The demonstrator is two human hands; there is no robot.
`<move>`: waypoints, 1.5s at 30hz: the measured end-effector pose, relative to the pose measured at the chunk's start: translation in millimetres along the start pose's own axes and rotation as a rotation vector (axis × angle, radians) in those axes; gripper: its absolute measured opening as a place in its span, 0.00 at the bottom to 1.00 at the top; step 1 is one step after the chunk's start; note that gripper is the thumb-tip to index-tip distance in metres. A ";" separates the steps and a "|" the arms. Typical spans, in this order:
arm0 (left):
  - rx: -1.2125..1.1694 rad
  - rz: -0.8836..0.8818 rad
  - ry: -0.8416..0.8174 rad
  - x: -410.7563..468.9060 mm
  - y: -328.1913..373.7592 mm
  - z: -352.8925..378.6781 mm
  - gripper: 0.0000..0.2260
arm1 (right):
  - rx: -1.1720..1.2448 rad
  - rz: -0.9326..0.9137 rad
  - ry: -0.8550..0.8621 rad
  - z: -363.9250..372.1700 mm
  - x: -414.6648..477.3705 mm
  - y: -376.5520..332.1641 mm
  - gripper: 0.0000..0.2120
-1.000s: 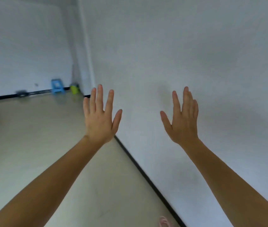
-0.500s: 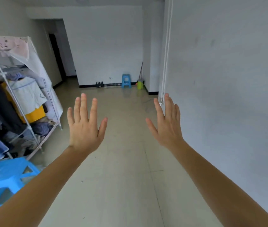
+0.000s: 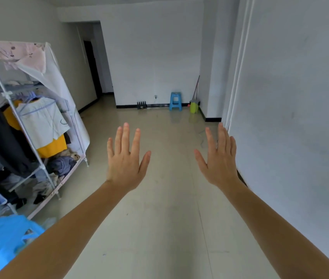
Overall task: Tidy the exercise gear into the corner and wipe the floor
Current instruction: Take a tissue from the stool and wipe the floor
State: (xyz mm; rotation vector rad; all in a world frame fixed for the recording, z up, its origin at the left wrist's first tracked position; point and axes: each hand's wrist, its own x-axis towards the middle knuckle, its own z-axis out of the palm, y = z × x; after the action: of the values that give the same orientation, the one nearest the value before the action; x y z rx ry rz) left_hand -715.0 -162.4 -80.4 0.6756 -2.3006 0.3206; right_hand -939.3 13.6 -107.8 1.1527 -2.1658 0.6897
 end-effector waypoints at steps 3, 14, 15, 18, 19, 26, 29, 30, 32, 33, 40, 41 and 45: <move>0.020 -0.021 0.024 52.7 -29.7 37.4 0.29 | 0.020 0.015 -0.020 48.6 69.1 9.2 0.34; 0.043 -0.095 0.052 231.9 -190.3 232.1 0.30 | 0.001 -0.119 -0.058 289.2 288.5 -5.7 0.34; 0.029 -0.102 0.052 252.7 -205.4 251.6 0.30 | -0.004 -0.114 -0.066 311.6 310.4 -6.2 0.34; -0.004 -0.107 0.043 323.4 -244.8 305.7 0.30 | -0.029 -0.090 -0.089 367.7 377.7 -2.3 0.34; -0.005 -0.091 0.042 348.1 -255.0 323.5 0.30 | -0.041 -0.085 -0.089 384.0 399.1 0.9 0.34; -0.045 0.006 0.027 500.2 -293.8 466.8 0.30 | -0.081 -0.048 -0.063 496.9 532.1 43.5 0.34; -0.035 0.056 0.037 559.7 -304.7 548.4 0.30 | -0.094 -0.059 -0.048 563.5 588.8 72.2 0.33; -0.033 0.054 0.042 581.8 -308.6 576.5 0.30 | -0.096 -0.055 -0.045 586.9 609.5 82.9 0.33; -0.031 0.041 0.039 630.1 -316.7 629.4 0.30 | -0.100 -0.043 -0.045 632.9 652.9 104.6 0.33; -0.031 0.032 0.028 656.3 -321.2 654.1 0.30 | -0.099 -0.040 -0.055 655.6 676.8 115.8 0.34; 0.018 0.059 0.022 824.3 -366.9 784.9 0.30 | -0.050 -0.028 -0.110 792.3 858.8 170.6 0.34; 0.012 0.050 0.034 843.9 -375.4 801.4 0.29 | -0.039 -0.014 -0.112 811.4 883.3 175.0 0.34; 0.019 0.034 0.060 919.3 -412.1 880.7 0.30 | -0.041 -0.056 -0.111 894.3 971.7 194.6 0.34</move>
State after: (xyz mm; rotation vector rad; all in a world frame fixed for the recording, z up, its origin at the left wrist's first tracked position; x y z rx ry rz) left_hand -1548.3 -1209.2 -61.6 0.6278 -2.2566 0.3740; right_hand -1772.3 -1029.3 -83.1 1.2525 -2.2191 0.5668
